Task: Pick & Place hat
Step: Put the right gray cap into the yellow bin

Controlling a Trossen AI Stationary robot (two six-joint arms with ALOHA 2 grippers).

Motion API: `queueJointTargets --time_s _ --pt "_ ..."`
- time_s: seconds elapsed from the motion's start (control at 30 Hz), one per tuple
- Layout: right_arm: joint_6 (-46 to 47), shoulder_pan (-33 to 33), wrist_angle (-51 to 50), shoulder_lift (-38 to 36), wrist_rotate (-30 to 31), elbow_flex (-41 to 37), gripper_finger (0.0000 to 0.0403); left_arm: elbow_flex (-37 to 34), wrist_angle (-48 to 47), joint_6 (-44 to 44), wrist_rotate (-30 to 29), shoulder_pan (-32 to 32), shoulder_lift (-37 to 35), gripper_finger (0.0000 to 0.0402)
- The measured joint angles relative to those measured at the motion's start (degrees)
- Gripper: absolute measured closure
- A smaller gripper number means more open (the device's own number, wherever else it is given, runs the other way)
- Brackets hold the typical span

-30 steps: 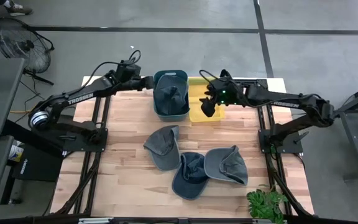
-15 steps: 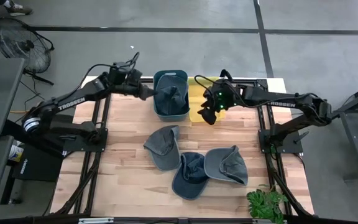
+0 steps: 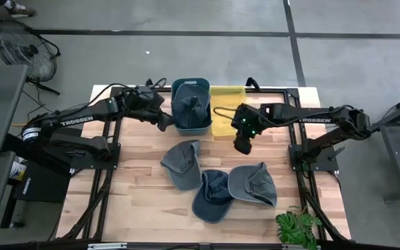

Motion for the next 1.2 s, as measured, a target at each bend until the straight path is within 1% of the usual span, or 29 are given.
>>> queueJointTargets --time_s 0.1,0.23,0.37,0.5,0.67,0.8,0.9,1.07,1.2 --pt "-2.9 1.4 -5.2 0.0 -0.2 0.0 0.0211 0.0 -0.1 -1.0 -2.8 -3.3 0.0 0.0211" --pt "-8.2 2.7 -11.3 0.0 -2.4 0.0 0.0223 0.0 -1.2 -2.1 -5.9 -6.9 0.0 0.0211" --pt "-12.8 2.9 -16.5 0.0 -5.1 0.0 0.0233 0.0 -2.5 -3.5 -8.0 -10.1 0.0 0.0211" --pt "-17.8 2.8 -21.1 0.0 -6.4 0.0 0.0235 0.0 -2.5 -4.0 -10.3 -13.2 0.0 0.0211" --pt "-22.7 2.5 -21.9 0.0 -8.7 0.0 0.0226 0.0 -2.5 -4.4 -12.7 -16.2 0.0 0.0211" --pt "-24.7 2.5 -22.2 0.0 -9.9 0.0 0.0215 0.0 -2.5 -5.3 -14.0 -17.6 0.0 0.0211" --pt "-26.6 2.7 -23.0 0.0 -9.8 0.0 0.0207 0.0 -2.5 -5.3 -15.2 -18.3 0.0 0.0211" --pt "-28.2 2.9 -24.1 0.0 -8.8 0.0 0.0189 0.0 -2.5 -5.3 -15.5 -18.3 0.0 0.0211" --pt "-28.5 3.4 -25.0 0.0 -6.4 0.0 0.0171 0.0 -2.5 -5.3 -15.6 -18.3 0.0 0.0211"
